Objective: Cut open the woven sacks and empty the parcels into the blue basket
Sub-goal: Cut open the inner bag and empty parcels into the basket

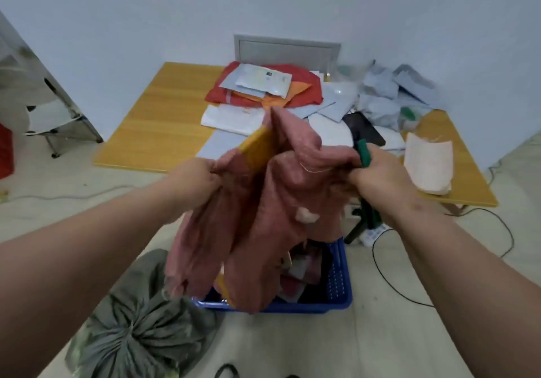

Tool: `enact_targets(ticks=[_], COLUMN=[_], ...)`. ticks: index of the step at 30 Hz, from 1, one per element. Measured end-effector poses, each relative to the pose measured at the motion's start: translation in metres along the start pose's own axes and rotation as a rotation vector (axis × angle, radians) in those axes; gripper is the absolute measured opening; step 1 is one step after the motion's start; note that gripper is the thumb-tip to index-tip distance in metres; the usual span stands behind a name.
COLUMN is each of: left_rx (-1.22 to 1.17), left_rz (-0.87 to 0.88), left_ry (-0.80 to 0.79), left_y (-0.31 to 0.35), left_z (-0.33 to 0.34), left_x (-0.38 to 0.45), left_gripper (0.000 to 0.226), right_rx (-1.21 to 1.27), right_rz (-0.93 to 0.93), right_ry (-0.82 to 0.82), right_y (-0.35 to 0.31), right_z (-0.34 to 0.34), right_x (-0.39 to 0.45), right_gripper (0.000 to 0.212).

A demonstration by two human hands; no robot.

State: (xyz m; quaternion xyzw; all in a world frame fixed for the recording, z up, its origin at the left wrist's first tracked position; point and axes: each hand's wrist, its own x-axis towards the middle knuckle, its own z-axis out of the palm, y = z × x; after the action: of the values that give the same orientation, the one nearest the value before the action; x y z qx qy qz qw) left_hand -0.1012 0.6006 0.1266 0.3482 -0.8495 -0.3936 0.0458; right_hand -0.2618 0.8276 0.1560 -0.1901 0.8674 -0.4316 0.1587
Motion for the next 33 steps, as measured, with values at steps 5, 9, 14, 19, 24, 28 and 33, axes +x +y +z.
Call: enact_targets(ticks=[5,9,14,19,24,28,33], left_rx=[-0.601,0.034,-0.698,0.415,-0.646,0.16,-0.263], left_rz=[0.122,0.045,0.099,0.18,0.173,0.147,-0.084], left_ry=[0.683,-0.09,0.445,-0.169,0.462,-0.002,0.451], left_y=[0.034,0.018,0.044,0.014,0.057,0.022,0.026], left_z=[-0.058,-0.004,-0.041,-0.008,-0.059,-0.023,-0.048], left_x=[0.025,-0.005,0.014,-0.011,0.008,-0.01,0.032], left_gripper=[0.042,0.032,0.028,0.034,0.037,0.036,0.029], right_rx=[0.247,-0.145,0.167,-0.07,0.274,0.102,0.237], right_rz=[-0.308,-0.076,-0.291,-0.109,-0.328,-0.019,-0.176], right_ry=[0.612,0.067,0.613,0.062,0.701,-0.005,0.669], right_y=[-0.027,-0.004,-0.028,-0.002,-0.031,0.0,-0.013], right_z=[-0.026,0.005,-0.027,-0.006,-0.044,-0.013,-0.043], right_x=[0.004,0.001,0.006,0.006,0.005,-0.002,0.01], right_gripper=[0.027,0.015,0.02,0.02,0.022,0.02,0.027])
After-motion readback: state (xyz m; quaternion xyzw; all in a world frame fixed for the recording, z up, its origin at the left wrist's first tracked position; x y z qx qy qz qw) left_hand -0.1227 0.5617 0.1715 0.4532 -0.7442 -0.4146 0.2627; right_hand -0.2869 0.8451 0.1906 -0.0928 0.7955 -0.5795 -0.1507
